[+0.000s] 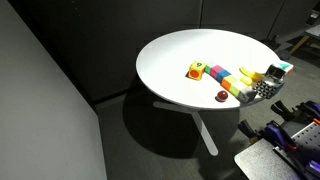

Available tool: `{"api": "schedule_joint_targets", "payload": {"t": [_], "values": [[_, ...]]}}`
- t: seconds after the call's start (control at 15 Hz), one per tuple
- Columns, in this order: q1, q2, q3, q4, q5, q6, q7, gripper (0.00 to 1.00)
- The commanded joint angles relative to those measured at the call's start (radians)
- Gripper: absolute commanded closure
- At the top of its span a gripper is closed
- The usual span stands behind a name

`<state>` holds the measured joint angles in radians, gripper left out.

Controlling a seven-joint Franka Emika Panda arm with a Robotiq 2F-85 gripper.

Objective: Place the green block on the pink block

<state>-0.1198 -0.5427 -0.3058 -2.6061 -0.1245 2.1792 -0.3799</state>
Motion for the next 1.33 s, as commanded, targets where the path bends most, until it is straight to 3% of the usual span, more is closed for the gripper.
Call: {"api": "schedule_joint_targets", "payload": {"t": [0.0,0.4,1.27], "values": [[-0.014,0.002,0.014,0.001,0.009,-0.001,-0.007,0.00],[-0.014,0.002,0.014,0.001,0.009,-0.001,-0.007,0.00],[0.006,0.102,0.121,0.080,-0.006,0.048,0.085,0.00]]}}
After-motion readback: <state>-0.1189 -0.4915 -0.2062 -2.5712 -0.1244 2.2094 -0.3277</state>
